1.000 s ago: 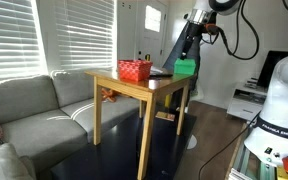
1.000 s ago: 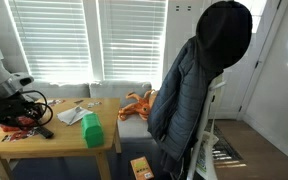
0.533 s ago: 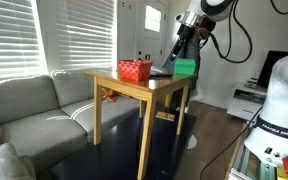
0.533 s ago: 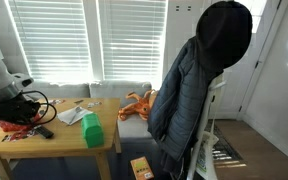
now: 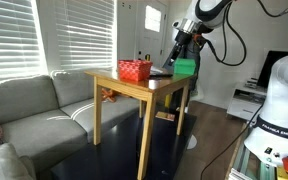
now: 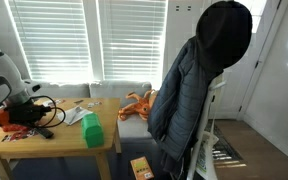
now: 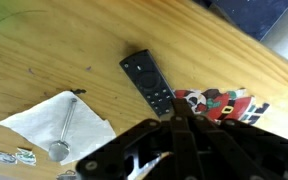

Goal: Press the button on the remote

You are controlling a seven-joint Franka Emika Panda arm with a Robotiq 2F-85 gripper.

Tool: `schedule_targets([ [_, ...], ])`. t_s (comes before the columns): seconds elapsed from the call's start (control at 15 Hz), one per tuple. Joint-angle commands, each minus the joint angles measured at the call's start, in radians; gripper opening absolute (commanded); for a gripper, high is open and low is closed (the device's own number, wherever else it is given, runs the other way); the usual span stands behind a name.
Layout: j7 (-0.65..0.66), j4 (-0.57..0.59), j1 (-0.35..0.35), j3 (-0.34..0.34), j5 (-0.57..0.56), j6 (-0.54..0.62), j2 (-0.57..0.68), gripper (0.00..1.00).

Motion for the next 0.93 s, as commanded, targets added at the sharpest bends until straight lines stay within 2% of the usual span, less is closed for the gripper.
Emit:
schedule_targets([
  [0.0,-0.009,0.001,-0.014,0.011,0.01,-0.001,0.005,0.01],
  [0.87,-0.038,0.01,-0.011,-0.024,0.091,0.047,0.081,0.0],
])
